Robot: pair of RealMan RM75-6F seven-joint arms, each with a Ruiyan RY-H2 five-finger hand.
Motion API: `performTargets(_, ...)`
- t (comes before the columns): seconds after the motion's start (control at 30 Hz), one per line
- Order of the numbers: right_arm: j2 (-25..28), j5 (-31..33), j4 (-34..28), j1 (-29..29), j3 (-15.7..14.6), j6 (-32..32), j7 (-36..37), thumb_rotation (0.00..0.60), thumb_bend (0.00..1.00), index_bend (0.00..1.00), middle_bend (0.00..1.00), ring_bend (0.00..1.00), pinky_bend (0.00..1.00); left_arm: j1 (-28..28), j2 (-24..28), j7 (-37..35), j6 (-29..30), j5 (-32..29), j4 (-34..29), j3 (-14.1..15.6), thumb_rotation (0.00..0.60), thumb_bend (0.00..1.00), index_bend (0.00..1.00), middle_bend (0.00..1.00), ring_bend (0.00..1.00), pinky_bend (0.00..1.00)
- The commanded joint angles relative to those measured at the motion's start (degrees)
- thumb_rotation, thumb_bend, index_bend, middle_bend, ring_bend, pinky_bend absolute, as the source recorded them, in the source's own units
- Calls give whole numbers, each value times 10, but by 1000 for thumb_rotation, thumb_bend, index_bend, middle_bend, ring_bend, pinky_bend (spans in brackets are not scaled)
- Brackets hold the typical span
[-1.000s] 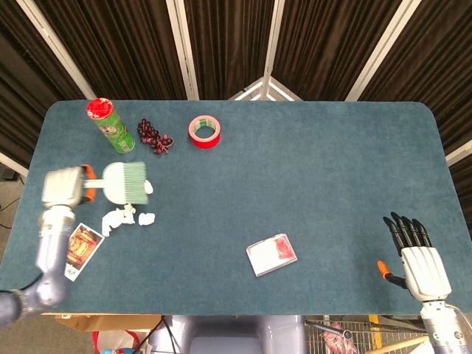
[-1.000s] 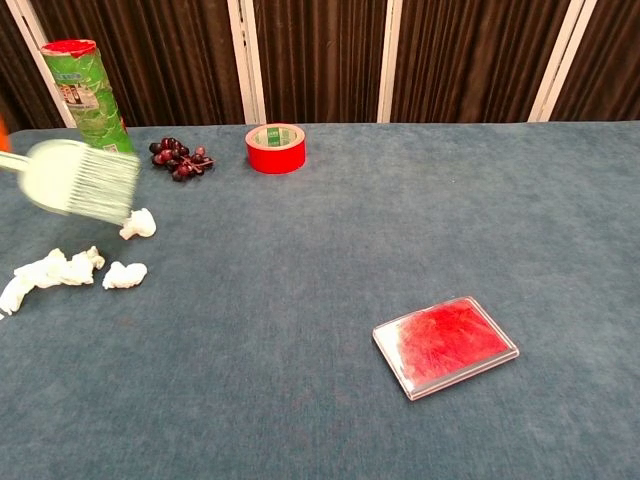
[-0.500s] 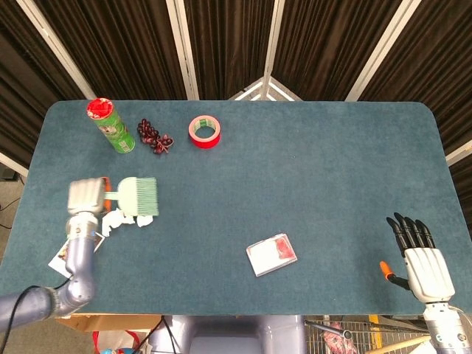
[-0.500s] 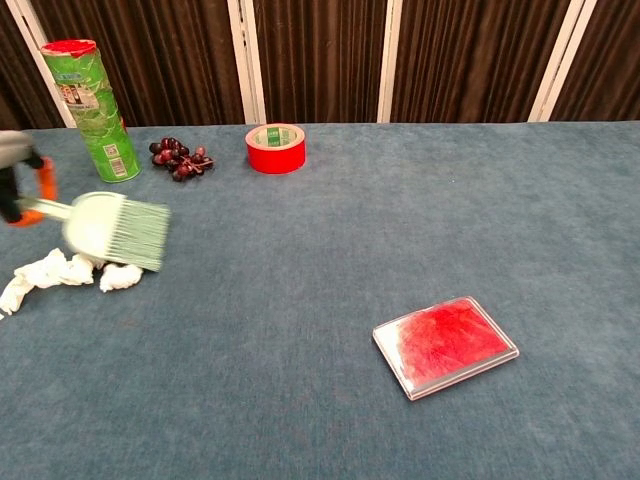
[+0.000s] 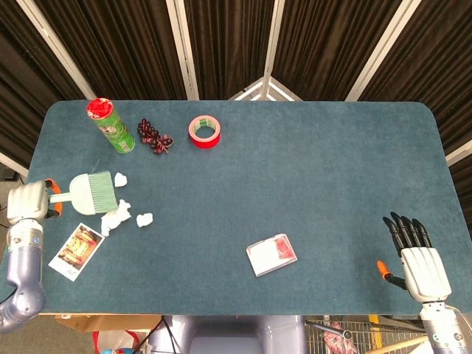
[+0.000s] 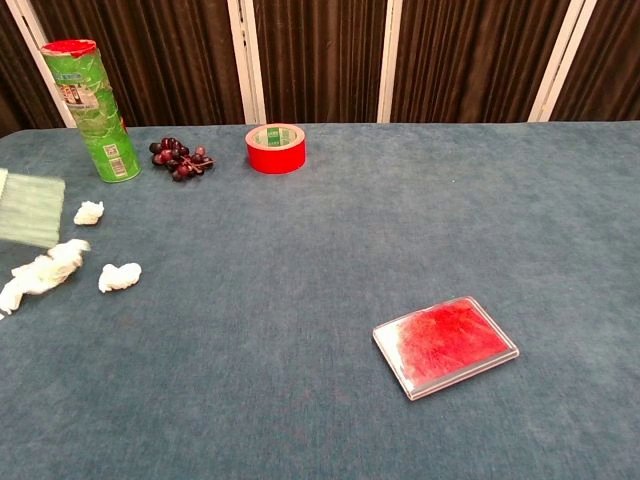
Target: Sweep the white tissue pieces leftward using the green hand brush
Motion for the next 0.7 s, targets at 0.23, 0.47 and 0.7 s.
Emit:
performTargets(0.23, -3, 1, 0, 5, 2, -6, -3, 600, 322, 0, 0, 0, 2, 48, 32, -102, 35, 230, -131, 22, 600, 725, 750, 1000, 1000, 1000)
performTargets(0.47, -2, 2, 2, 6, 2, -7, 2, 600, 321, 0, 0, 0, 2, 51, -40, -7, 39, 270, -174, 92, 600, 616, 671, 1000, 1000, 1000)
performTargets(0.7, -1, 2, 1, 4, 2, -3, 6, 600, 322, 0, 0, 0, 1, 65, -89, 28, 59, 286, -166, 117, 600, 121, 407, 1000, 1000, 1000)
